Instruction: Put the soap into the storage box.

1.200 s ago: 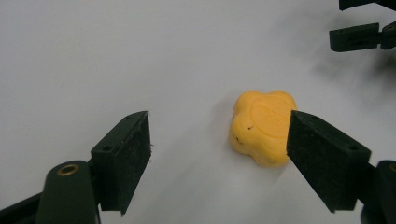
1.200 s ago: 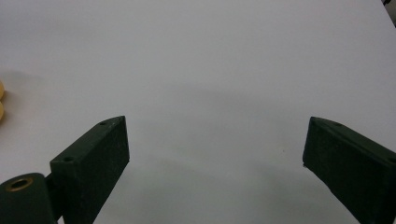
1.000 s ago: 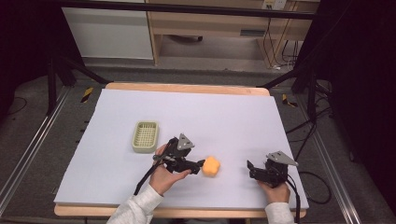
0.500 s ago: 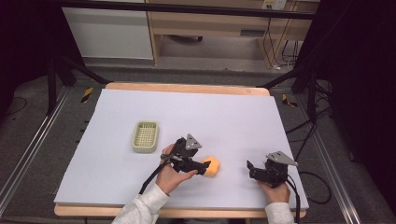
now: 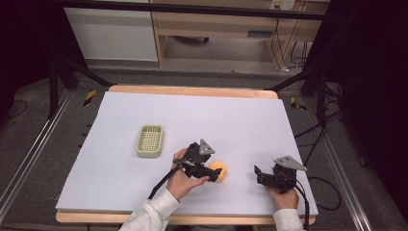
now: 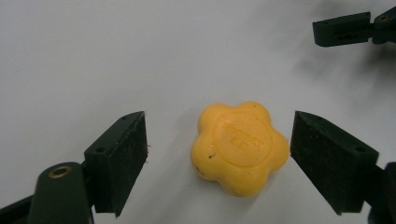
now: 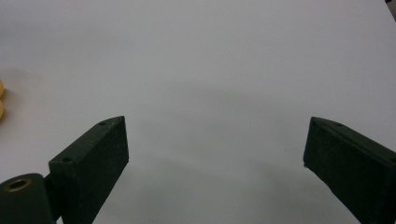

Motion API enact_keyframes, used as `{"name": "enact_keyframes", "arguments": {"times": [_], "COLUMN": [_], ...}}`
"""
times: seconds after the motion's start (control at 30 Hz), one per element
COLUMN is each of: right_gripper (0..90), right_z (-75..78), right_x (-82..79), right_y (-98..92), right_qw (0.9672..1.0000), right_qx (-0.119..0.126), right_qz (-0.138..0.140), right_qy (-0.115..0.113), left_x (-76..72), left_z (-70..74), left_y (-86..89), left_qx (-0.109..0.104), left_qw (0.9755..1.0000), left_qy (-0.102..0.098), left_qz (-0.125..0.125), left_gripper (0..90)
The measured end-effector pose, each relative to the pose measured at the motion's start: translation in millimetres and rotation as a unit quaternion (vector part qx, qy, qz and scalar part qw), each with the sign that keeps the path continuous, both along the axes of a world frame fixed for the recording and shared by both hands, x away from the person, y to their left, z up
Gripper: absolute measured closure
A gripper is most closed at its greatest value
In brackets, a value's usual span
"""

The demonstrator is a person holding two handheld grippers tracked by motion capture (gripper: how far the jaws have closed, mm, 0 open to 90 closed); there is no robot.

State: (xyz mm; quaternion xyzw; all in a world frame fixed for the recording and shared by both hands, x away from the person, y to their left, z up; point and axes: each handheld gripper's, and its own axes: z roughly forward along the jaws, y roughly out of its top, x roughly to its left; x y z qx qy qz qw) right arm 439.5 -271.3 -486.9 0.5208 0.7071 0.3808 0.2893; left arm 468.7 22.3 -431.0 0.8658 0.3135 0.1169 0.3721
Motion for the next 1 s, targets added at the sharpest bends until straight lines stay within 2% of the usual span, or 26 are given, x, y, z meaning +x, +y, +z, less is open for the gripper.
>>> {"name": "enact_keyframes", "arguments": {"times": [0.3, 0.43, 0.77, 1.0], "right_gripper": [7.2, 7.2, 7.2, 7.2], "right_z": [0.1, 0.0, 0.0, 0.0], "right_x": [-0.1, 0.0, 0.0, 0.2], "right_y": [0.1, -0.1, 0.2, 0.3], "right_qw": [1.0, 1.0, 1.0, 1.0], "right_qx": [-0.001, 0.0, -0.002, -0.002], "right_qz": [0.001, 0.001, 0.002, 0.002], "right_qy": [0.0, 0.001, 0.0, 0.002], "left_x": [0.0, 0.4, 1.5, 3.4], "left_z": [-5.9, -8.4, -16.2, -22.4], "left_y": [-10.2, -14.7, -23.0, -26.5], "left_qx": [0.011, 0.023, 0.033, 0.049], "left_qw": [0.9999, 0.9996, 0.9991, 0.9982], "left_qy": [0.006, 0.01, 0.018, 0.028], "left_qz": [-0.01, -0.017, -0.019, -0.022], "left_gripper": [17.1, 16.6, 15.7, 15.5]}}
